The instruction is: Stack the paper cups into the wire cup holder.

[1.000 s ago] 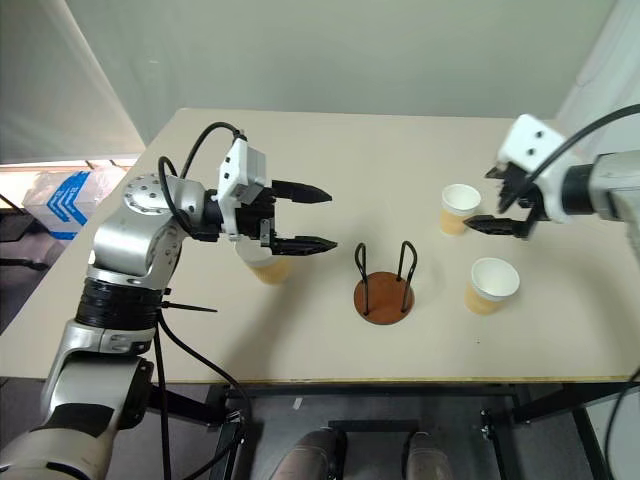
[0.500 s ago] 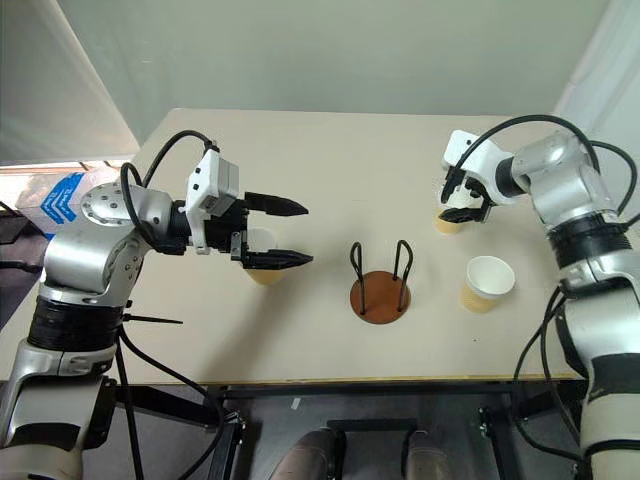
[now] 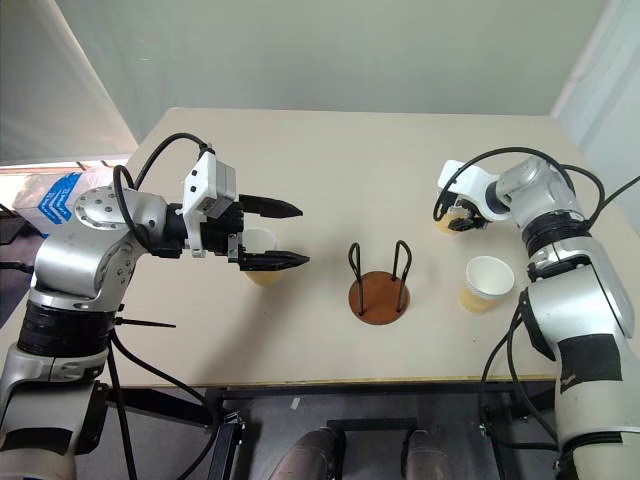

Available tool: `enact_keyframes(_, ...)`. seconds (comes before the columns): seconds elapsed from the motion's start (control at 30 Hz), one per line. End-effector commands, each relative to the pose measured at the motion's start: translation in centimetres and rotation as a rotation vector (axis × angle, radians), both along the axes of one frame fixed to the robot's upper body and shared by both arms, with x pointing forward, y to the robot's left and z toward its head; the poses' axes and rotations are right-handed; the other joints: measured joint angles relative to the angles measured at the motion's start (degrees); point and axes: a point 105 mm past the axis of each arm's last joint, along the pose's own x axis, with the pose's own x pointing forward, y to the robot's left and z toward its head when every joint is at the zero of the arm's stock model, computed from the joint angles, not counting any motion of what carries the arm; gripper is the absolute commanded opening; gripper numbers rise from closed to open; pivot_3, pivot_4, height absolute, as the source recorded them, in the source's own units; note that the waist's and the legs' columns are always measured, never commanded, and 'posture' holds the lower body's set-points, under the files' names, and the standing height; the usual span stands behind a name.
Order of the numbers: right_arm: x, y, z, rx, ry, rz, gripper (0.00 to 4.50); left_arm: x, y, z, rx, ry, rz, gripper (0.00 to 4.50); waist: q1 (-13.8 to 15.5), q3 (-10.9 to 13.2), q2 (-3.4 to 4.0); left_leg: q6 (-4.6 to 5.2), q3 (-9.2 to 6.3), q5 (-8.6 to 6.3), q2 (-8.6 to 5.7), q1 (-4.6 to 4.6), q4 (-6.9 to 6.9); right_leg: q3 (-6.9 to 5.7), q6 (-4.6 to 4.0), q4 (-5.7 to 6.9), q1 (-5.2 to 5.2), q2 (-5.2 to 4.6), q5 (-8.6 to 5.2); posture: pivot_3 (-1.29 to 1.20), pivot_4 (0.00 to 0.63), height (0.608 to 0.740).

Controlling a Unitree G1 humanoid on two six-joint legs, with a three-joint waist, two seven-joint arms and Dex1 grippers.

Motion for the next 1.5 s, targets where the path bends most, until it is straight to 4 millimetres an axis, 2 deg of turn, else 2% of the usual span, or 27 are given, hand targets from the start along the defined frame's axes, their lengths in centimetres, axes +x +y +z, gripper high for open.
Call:
enact_keyframes(0.03,0.3,1.0,1.7,0.035,-0.056,0.029,1.47,-0.2,0.6,1.2,-0.026,-0.038,0.003,4.50,0.0,0.0,0.02,0.00,0.00,0.00,0.00,0.00,0.00,0.00,0.00,0.01,-0.01,0.00,0.00,0.00,0.150,0.740)
enact_keyframes(0.17,0.1,1.5,1.7,0.046,-0.047,0.061,0.07,-0.1,0.9,1.2,-0.019,-0.043,0.016,4.50,0.0,0.0,0.02,-0.05,0.00,-0.02,0.01,-0.01,0.00,0.00,-0.02,0.00,-0.01,0.01,0.00,0.00,0.150,0.740)
enact_keyframes(0.33,-0.3,1.3,2.3,0.054,-0.046,0.089,0.02,-0.1,0.9,1.2,-0.019,-0.050,0.017,4.50,0.0,0.0,0.02,-0.07,0.00,-0.04,0.00,-0.02,0.00,-0.01,-0.06,-0.01,0.00,0.00,-0.02,0.00,0.150,0.740)
enact_keyframes(0.4,-0.9,1.4,3.6,0.046,-0.068,0.147,0.02,-0.2,1.0,1.3,-0.016,-0.057,0.015,4.50,0.0,0.0,0.02,-0.07,0.00,-0.04,0.01,-0.02,-0.01,-0.02,-0.07,0.00,0.00,0.00,-0.03,0.00,0.150,0.740)
enact_keyframes(0.5,-3.6,2.4,6.9,0.017,-0.115,0.296,0.02,-0.3,1.6,1.9,-0.037,-0.067,0.026,4.50,0.2,0.0,0.04,-0.07,0.00,-0.03,0.01,-0.11,-0.01,-0.10,-0.13,-0.01,-0.01,0.00,-0.06,0.00,0.150,0.740)
enact_keyframes(0.67,-10.5,6.0,12.0,0.057,-0.151,0.495,0.02,-0.7,2.4,4.0,-0.144,-0.080,0.025,4.50,-0.2,0.0,0.04,-0.35,0.03,0.41,0.14,-0.17,-0.02,-0.17,-0.32,-0.03,-0.04,0.10,-0.18,0.00,0.150,0.740)
enact_keyframes(0.8,-14.6,8.1,14.1,0.077,-0.140,0.586,0.02,-1.3,3.2,5.9,-0.233,-0.074,-0.006,4.50,-0.4,0.0,0.02,-0.46,0.06,0.46,0.33,-0.05,-0.13,-0.19,-0.44,-0.02,-0.02,0.26,-0.26,0.00,0.150,0.740)
enact_keyframes(0.9,-16.3,9.1,13.9,0.062,-0.097,0.635,0.02,-1.4,3.9,7.1,-0.274,-0.076,-0.007,4.50,-0.4,0.0,0.01,-0.11,0.05,0.47,0.33,0.08,-0.44,-0.19,-0.51,0.00,-0.02,0.25,-0.30,0.00,0.150,0.740)
enact_keyframes(1.0,-16.9,10.0,13.2,0.056,-0.058,0.664,0.02,-1.3,4.2,7.5,-0.282,-0.075,-0.006,4.50,-0.4,0.0,0.02,-0.03,0.04,0.68,0.33,0.15,-0.56,-0.18,-0.57,0.03,-0.03,0.26,-0.32,0.00,0.150,0.740)
enact_keyframes(1.23,-16.4,11.4,10.1,0.016,0.024,0.714,0.02,-1.6,4.1,7.8,-0.255,-0.078,-0.027,4.50,-0.5,0.0,0.00,0.01,0.04,1.01,0.32,0.19,-0.66,-0.12,-0.79,0.14,-0.10,0.31,-0.19,0.00,0.150,0.740)
enact_keyframes(1.5,-16.0,11.7,7.2,-0.028,0.083,0.740,0.02,-1.7,4.0,7.4,-0.222,-0.076,-0.034,4.50,-0.5,0.0,-0.01,0.05,0.05,1.01,0.33,0.13,-0.69,-0.13,-0.78,0.11,-0.16,0.31,-0.20,0.00,0.150,0.740)
